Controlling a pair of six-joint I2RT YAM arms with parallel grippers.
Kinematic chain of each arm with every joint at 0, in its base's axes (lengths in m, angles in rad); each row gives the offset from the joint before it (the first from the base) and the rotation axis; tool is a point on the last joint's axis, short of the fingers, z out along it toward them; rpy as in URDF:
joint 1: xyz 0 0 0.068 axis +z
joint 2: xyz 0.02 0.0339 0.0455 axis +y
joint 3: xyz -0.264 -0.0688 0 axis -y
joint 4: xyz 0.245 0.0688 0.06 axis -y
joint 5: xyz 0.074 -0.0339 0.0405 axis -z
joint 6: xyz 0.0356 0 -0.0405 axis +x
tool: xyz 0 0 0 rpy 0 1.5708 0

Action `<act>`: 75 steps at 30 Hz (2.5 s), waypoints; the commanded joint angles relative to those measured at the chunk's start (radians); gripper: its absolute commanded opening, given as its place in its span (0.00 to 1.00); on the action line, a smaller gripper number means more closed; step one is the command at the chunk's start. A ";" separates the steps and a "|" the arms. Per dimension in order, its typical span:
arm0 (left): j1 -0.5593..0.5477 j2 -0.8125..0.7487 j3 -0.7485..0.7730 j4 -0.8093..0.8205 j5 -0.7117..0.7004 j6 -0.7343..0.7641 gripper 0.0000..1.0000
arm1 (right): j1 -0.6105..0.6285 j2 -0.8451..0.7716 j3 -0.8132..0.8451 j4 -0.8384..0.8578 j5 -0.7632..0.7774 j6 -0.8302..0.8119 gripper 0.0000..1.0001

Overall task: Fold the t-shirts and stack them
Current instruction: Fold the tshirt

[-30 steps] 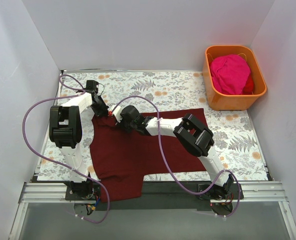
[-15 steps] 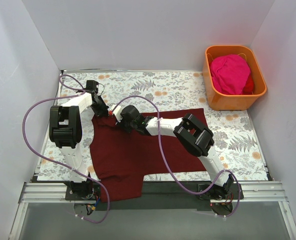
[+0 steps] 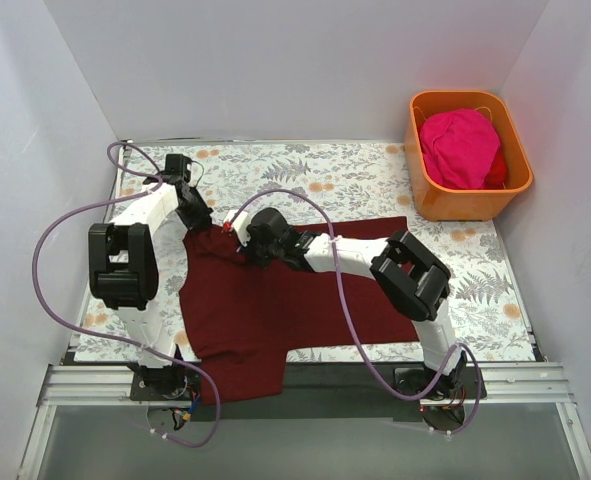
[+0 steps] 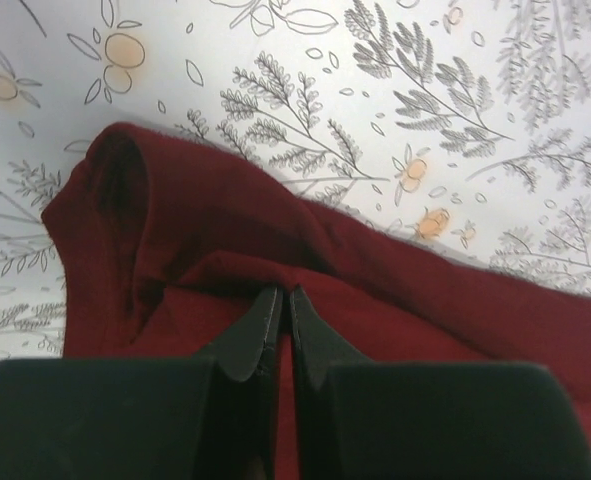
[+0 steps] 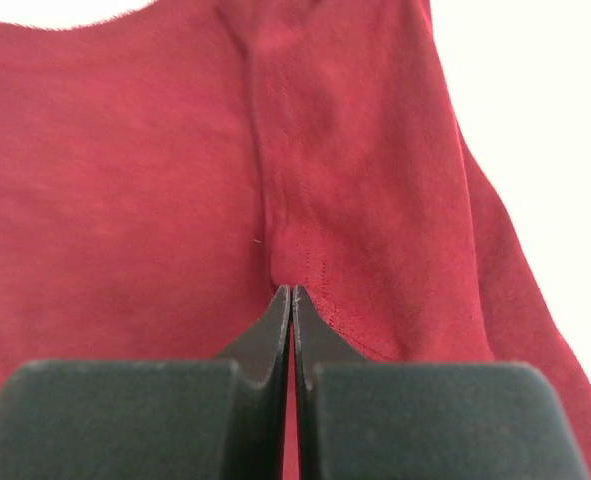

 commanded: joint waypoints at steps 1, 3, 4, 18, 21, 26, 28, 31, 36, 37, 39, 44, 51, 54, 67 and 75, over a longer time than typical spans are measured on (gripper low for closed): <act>0.003 -0.116 -0.025 -0.048 -0.012 -0.003 0.00 | 0.006 -0.078 -0.022 -0.028 -0.071 0.010 0.01; 0.003 -0.140 -0.054 -0.068 -0.011 -0.001 0.00 | 0.009 -0.099 -0.047 -0.034 -0.092 0.020 0.01; 0.003 -0.154 -0.063 -0.074 -0.011 -0.004 0.00 | 0.009 -0.107 -0.051 -0.042 -0.100 0.023 0.01; 0.003 -0.363 -0.264 -0.151 -0.010 0.005 0.00 | 0.017 -0.222 -0.151 -0.090 -0.256 0.058 0.01; 0.003 -0.397 -0.278 -0.174 0.000 0.001 0.01 | 0.017 -0.239 -0.165 -0.102 -0.291 0.056 0.01; 0.003 -0.461 -0.326 -0.191 -0.007 -0.018 0.02 | 0.017 -0.234 -0.171 -0.140 -0.310 0.040 0.01; 0.003 -0.469 -0.363 -0.195 -0.012 -0.026 0.03 | 0.017 -0.225 -0.171 -0.151 -0.315 0.032 0.01; 0.003 -0.484 -0.413 -0.191 -0.001 -0.041 0.08 | 0.017 -0.198 -0.167 -0.163 -0.328 0.020 0.01; 0.003 -0.518 -0.461 -0.163 -0.003 -0.067 0.36 | 0.017 -0.173 -0.163 -0.173 -0.339 0.012 0.01; 0.003 -0.530 -0.474 -0.157 -0.003 -0.072 0.38 | 0.017 -0.176 -0.165 -0.174 -0.336 0.010 0.01; 0.003 -0.544 -0.488 -0.143 0.003 -0.084 0.46 | 0.017 -0.181 -0.168 -0.174 -0.328 0.007 0.01; 0.003 -0.556 -0.530 -0.135 0.006 -0.084 0.51 | 0.017 -0.191 -0.171 -0.176 -0.318 0.006 0.01; 0.003 -0.529 -0.574 -0.114 0.011 -0.088 0.40 | 0.015 -0.196 -0.176 -0.176 -0.321 0.004 0.01; 0.003 -0.512 -0.587 -0.100 0.011 -0.099 0.38 | 0.015 -0.198 -0.174 -0.176 -0.324 0.004 0.01; 0.003 -0.501 -0.628 -0.074 -0.004 -0.131 0.07 | 0.015 -0.205 -0.182 -0.173 -0.331 0.004 0.01; 0.003 -0.530 -0.579 -0.141 -0.012 -0.127 0.00 | 0.015 -0.224 -0.188 -0.174 -0.322 0.000 0.01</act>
